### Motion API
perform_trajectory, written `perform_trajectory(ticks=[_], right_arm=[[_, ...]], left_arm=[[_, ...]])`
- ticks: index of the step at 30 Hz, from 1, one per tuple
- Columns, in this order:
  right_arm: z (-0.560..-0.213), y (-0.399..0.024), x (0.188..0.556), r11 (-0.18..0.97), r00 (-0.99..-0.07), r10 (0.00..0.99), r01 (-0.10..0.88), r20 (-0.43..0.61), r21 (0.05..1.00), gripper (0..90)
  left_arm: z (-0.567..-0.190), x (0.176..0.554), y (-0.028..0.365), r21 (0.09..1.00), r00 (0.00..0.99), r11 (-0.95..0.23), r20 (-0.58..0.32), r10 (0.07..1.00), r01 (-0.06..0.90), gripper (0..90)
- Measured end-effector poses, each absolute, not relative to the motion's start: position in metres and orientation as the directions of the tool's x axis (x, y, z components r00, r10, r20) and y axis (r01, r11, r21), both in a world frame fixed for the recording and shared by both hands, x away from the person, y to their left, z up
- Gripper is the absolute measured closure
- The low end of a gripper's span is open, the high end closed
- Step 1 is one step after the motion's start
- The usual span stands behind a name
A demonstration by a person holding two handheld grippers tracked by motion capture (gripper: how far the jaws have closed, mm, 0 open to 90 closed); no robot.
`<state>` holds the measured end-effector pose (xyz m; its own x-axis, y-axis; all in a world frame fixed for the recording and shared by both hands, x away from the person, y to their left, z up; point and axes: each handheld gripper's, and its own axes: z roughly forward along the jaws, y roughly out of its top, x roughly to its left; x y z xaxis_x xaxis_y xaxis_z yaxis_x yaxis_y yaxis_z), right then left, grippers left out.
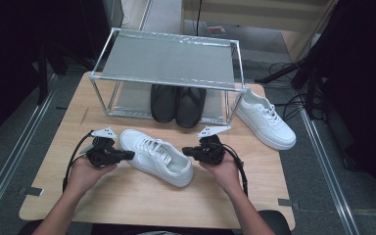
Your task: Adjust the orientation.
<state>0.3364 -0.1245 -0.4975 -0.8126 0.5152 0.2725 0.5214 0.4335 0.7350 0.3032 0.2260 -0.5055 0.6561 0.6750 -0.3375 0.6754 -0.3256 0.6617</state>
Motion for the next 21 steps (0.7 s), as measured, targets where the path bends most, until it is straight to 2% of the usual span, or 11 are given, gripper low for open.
perform_trajectory(ticks=[21], right_arm=[[-0.499,-0.114,0.304,0.43,-0.813,0.512,0.522,0.277,0.737,89.9]], left_arm=[[-0.508,0.326,0.206,0.666,0.68,-0.334,-0.362,0.638,0.667,89.7]])
